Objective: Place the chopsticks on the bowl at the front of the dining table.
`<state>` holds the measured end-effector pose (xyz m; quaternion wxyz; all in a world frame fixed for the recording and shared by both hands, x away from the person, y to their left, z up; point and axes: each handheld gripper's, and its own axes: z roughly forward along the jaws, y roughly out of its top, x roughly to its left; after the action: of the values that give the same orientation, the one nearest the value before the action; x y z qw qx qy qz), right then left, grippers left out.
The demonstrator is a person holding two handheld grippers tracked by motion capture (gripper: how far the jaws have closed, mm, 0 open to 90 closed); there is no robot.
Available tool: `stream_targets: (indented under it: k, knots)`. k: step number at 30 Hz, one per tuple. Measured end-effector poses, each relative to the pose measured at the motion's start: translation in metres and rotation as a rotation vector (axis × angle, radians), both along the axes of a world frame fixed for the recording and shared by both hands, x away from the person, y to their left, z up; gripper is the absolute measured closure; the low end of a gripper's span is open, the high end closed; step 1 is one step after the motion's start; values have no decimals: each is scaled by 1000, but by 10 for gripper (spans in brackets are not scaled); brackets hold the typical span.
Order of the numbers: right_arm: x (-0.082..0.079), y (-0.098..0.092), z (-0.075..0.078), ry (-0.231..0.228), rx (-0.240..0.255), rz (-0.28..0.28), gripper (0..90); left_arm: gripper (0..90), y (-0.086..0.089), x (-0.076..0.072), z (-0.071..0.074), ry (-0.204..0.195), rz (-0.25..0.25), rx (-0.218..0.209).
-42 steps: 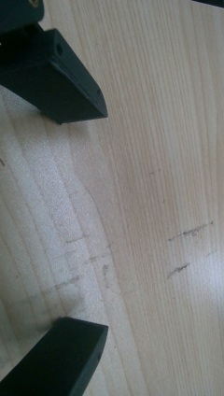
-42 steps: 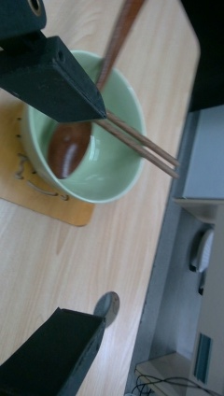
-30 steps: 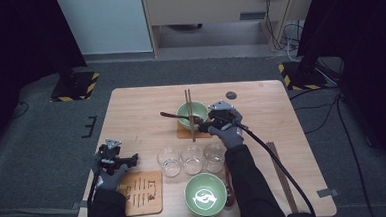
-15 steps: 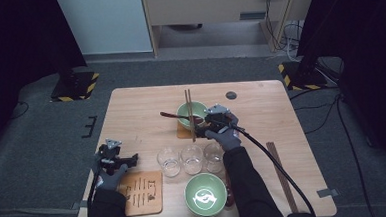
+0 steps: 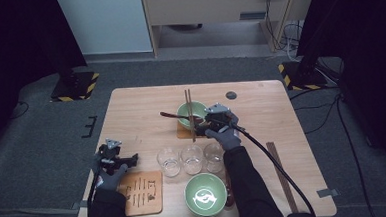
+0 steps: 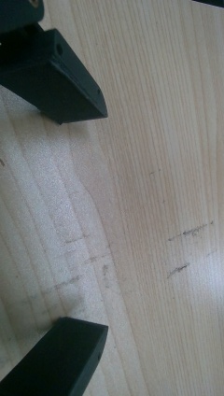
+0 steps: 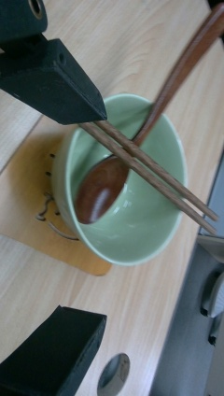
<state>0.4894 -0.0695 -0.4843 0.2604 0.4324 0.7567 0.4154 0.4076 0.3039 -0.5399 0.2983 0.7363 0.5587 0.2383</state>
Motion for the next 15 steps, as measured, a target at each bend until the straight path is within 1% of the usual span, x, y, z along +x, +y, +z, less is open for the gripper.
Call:
stream_targets:
  k: [2,4,5,7,8,9,12,15]
  knots:
    - [2,-3,6,-12,21,-12,44,0,0,0,0,0,0,0]
    - [4,-4,11,-30,7,-11,43,0,0,0,0,0,0,0]
    - [5,-3,15,-40,7,-10,42,0,0,0,0,0,0,0]
    - [8,-2,21,-48,47,-8,41,0,0,0,0,0,0,0]
    - [9,-2,24,-51,50,-7,41,0,0,0,0,0,0,0]
    - [10,-1,25,-58,40,-6,42,0,0,0,0,0,0,0]
    - [11,1,25,-54,34,-7,41,0,0,0,0,0,0,0]
    - [12,6,18,-37,21,-2,41,0,0,0,0,0,0,0]
